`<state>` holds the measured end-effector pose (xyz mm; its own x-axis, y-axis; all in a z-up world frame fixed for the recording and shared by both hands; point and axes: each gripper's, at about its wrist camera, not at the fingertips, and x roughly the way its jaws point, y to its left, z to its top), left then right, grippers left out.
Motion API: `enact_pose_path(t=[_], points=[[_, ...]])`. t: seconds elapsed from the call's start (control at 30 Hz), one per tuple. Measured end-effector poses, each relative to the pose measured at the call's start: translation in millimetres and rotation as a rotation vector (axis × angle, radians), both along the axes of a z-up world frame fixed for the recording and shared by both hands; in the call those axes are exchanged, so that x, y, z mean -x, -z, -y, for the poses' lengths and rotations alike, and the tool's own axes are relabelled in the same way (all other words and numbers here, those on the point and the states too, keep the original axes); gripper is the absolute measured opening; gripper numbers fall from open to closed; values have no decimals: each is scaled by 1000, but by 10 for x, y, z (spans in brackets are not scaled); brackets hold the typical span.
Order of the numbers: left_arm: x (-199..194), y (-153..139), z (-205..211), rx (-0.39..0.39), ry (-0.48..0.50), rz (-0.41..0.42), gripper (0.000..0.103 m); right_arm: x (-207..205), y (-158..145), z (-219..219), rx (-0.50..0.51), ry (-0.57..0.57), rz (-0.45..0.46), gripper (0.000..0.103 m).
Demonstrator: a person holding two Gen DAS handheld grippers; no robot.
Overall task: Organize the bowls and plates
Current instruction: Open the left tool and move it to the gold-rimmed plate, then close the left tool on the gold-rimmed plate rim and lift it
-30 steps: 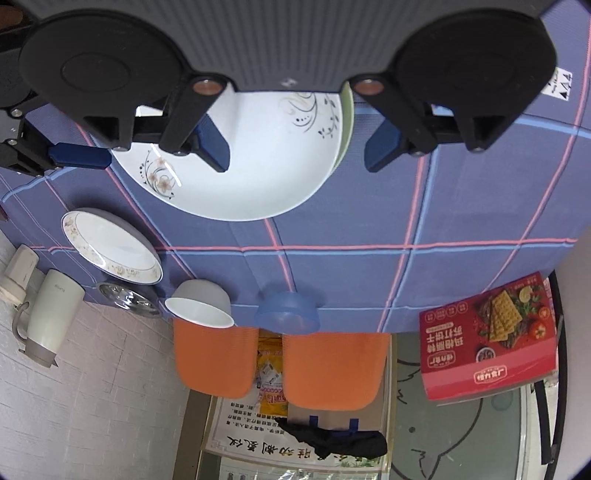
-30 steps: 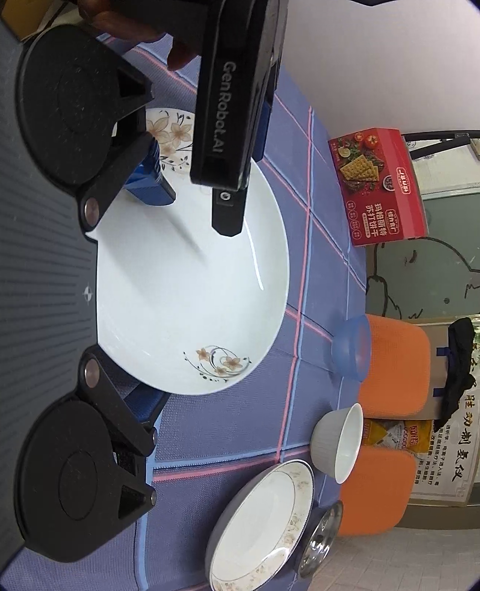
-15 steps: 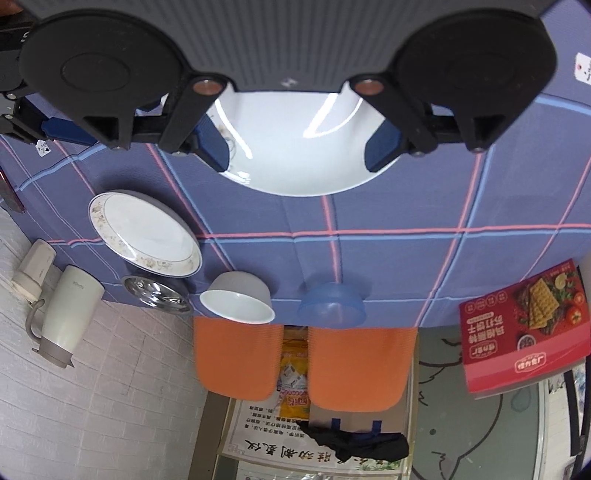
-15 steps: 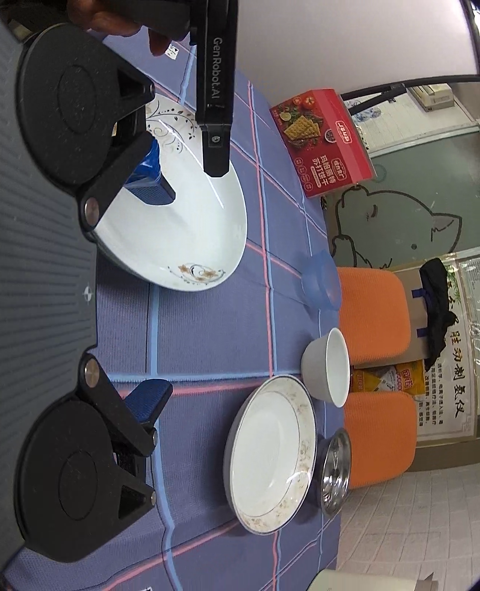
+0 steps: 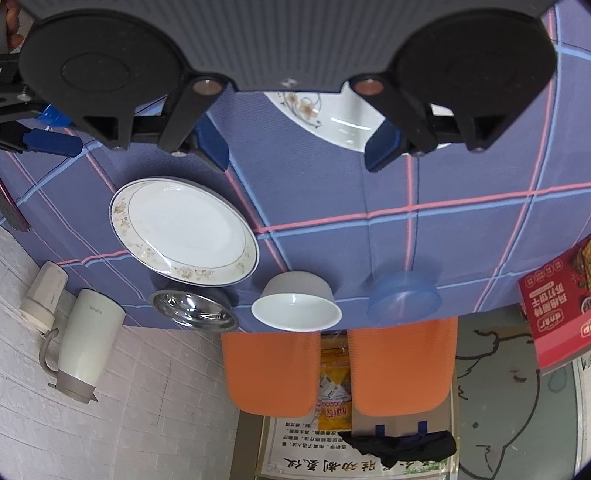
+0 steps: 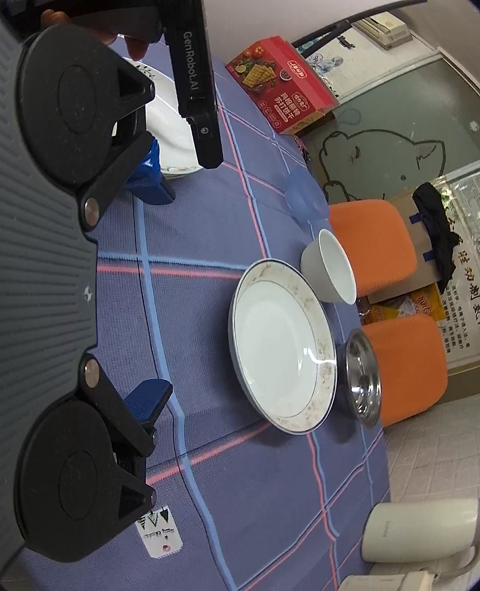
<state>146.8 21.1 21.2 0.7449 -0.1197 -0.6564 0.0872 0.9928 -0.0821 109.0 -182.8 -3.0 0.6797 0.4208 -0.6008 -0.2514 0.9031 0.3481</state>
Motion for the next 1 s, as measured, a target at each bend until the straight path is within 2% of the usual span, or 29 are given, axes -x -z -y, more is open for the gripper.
enact_pose_path(t=[0.13,0.27,0.4,0.47,0.77,0.87,1.0], points=[[-123,-11,104,-4,20,-7,75,12,-44,149,-32,12,65,89],[-294,-36,143,36,59,-36,75,-109,-76,285,-38,47,69,89],[-630,-96,161,116,135,-77,75,-265,-93,390,11,59,75,89],[-834,-94,186,134,138,-107,75,-394,-112,416,24,53,79,89],[-1415,158,393,152,169,-210,75,-1107,-63,378,152,63,52,88],[-1536,255,430,142,153,-238,74,-1231,10,365,196,71,34,88],[-1584,335,415,144,142,-253,73,-1293,72,316,205,45,13,88]])
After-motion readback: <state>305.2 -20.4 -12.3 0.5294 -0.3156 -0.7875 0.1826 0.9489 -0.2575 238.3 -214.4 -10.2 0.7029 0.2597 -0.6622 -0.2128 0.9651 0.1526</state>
